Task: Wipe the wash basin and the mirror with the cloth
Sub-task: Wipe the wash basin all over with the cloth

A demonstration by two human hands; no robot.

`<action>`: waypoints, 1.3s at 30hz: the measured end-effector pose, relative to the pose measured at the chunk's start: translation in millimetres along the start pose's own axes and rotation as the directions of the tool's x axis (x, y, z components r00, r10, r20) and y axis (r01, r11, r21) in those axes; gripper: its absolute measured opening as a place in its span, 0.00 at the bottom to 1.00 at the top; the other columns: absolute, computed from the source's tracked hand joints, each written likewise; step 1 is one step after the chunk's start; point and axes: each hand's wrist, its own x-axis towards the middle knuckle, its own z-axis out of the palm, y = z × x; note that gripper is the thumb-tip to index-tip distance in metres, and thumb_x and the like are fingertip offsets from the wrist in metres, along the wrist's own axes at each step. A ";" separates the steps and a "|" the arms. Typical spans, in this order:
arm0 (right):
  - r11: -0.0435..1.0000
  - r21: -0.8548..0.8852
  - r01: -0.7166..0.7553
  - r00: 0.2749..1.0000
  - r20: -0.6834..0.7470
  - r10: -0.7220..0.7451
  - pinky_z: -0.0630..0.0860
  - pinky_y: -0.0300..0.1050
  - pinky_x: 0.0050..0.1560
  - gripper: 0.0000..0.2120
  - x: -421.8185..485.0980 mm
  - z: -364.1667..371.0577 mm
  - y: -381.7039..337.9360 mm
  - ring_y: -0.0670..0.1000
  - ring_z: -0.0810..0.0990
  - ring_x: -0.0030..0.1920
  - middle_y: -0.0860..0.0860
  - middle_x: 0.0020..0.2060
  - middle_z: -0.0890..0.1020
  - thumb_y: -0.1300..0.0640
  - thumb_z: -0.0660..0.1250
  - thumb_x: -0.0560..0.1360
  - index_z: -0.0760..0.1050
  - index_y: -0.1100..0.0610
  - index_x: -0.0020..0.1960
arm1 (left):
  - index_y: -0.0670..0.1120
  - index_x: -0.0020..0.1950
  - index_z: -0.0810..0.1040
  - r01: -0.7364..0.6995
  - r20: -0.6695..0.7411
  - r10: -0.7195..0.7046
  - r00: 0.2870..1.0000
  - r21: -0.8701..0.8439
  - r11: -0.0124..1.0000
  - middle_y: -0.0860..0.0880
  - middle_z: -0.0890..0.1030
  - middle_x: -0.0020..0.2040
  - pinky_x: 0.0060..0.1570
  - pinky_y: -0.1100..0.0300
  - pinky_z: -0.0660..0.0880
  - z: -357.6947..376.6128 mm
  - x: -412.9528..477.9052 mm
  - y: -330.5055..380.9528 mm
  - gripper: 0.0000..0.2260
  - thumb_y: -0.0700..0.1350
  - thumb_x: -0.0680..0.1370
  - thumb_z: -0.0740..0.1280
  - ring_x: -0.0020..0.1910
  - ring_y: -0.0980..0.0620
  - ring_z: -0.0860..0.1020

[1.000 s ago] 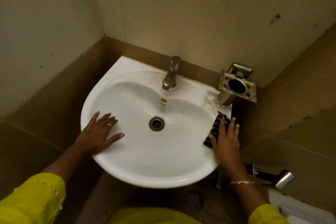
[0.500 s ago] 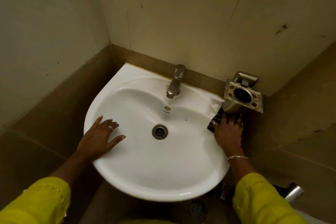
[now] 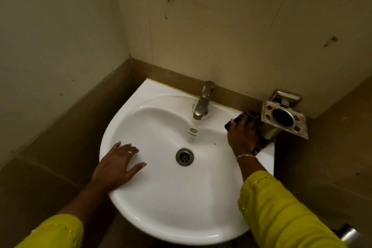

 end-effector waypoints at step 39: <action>0.751 -0.221 0.623 0.782 0.155 -0.603 0.45 0.57 0.74 0.31 -9.6 54.8 -132.5 0.62 0.45 0.75 0.63 0.75 0.47 0.48 0.49 0.81 0.41 0.65 0.74 | 0.38 0.61 0.75 0.148 -0.076 -0.162 0.984 -0.163 0.975 0.43 0.79 0.60 0.71 0.57 0.50 -9.1 -0.5 3.2 0.36 0.66 0.76 0.46 0.71 0.44 0.64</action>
